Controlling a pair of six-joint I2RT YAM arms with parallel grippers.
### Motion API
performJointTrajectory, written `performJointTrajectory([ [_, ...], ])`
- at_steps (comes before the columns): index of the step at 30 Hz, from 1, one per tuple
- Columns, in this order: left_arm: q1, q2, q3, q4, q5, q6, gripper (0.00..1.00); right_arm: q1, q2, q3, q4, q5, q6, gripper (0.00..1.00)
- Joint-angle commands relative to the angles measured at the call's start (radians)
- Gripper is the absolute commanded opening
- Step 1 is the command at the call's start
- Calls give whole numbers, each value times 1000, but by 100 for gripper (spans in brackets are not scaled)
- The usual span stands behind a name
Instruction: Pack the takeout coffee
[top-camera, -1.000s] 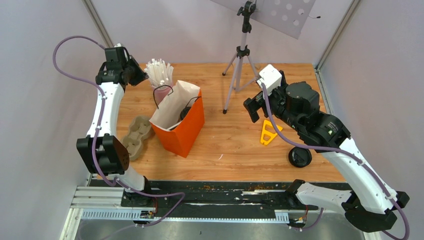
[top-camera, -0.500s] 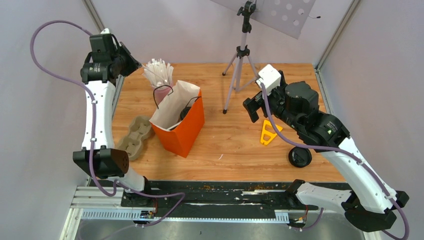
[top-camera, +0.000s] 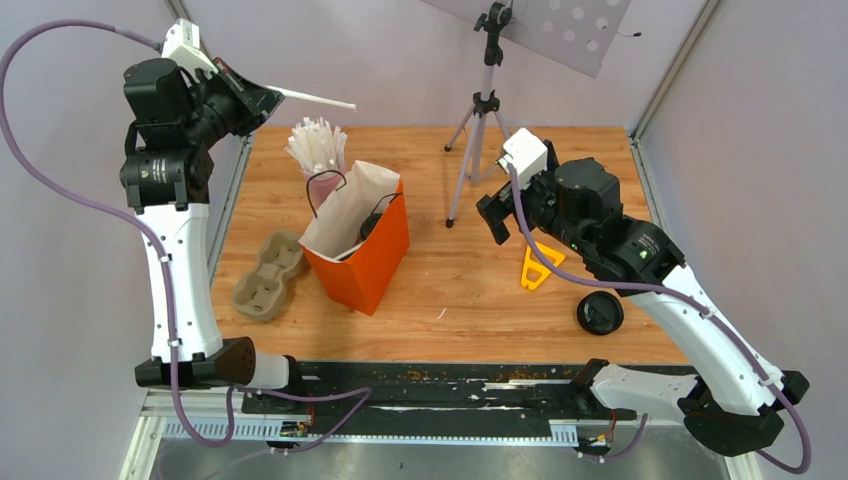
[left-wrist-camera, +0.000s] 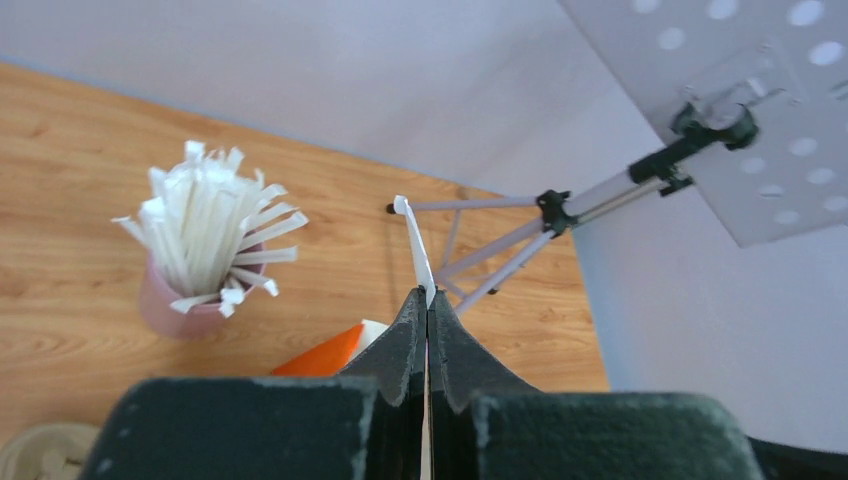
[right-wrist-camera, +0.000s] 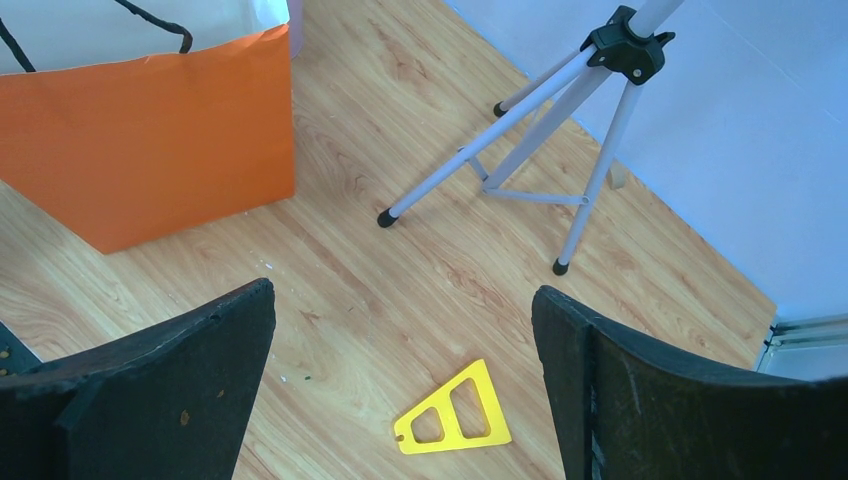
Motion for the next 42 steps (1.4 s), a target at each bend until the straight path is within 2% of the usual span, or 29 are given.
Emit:
performJointTrajectory([
  [1,-27,-36,42,76,126,-8,0,0,-4,41,53,-4,-6,100],
  [9,-40,-185,-62,-9,162,-28,0,-1,-9,48,46,5,-16,100],
  [15,-41,-315,-193,-30,196,-83,0,-1,5,55,37,1,-9,100],
  [23,-41,-432,-344,-50,186,-105,0,0,24,69,38,-25,12,100],
  [27,-41,-458,-370,-89,141,-62,0,0,21,74,33,-31,20,100],
  [29,-40,-462,-401,-72,134,-60,0,-1,18,72,31,-31,24,100],
  [32,-40,-479,-489,54,126,-116,1,0,18,72,31,-40,27,100],
  [37,-41,-466,-498,49,129,-99,20,-1,19,79,29,-11,23,100],
  [40,-40,-460,-472,14,129,-63,42,0,20,76,20,13,45,100],
  [42,-41,-450,-445,-14,124,-35,47,-1,24,74,10,34,79,100],
])
